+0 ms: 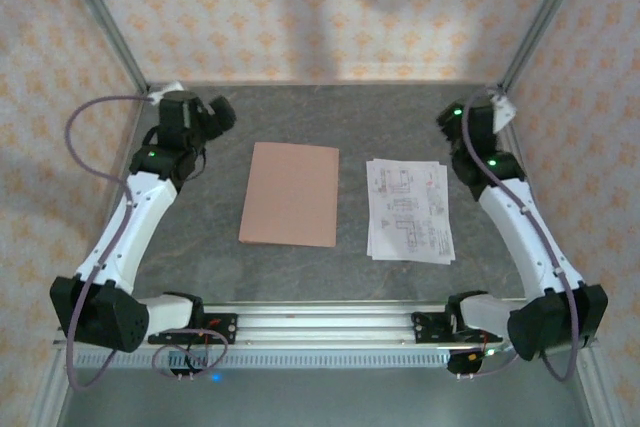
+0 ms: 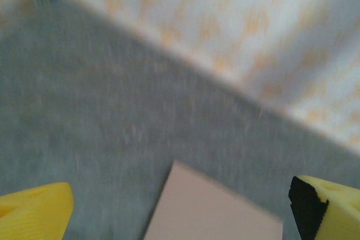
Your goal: Put the files into the folder
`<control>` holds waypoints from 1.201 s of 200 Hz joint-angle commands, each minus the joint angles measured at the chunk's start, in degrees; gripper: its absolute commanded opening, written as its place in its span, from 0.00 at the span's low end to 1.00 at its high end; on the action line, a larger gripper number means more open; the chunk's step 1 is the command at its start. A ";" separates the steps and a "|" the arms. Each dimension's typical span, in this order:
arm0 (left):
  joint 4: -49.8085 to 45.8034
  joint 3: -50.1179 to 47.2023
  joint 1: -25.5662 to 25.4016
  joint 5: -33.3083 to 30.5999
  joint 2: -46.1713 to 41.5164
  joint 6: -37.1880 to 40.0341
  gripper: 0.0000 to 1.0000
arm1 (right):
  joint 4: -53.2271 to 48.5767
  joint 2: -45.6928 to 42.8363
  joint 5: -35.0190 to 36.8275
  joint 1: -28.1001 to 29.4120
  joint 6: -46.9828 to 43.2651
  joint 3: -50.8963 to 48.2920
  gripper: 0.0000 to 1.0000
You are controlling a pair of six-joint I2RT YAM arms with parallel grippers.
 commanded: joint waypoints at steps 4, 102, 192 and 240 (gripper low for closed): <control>-17.39 -0.69 -0.40 6.78 2.29 -3.50 0.98 | -14.19 1.93 -3.53 9.03 6.47 2.80 0.70; -3.48 -14.56 0.32 20.38 15.92 -3.80 0.86 | -7.53 21.11 -18.41 26.38 16.34 1.27 0.73; 6.17 -20.39 -3.69 22.38 16.51 -7.25 0.84 | -5.45 31.31 -22.49 24.34 13.01 3.50 0.74; 6.52 -15.77 -6.38 22.80 20.56 -6.64 0.83 | -6.61 31.50 -22.60 21.32 10.64 3.78 0.74</control>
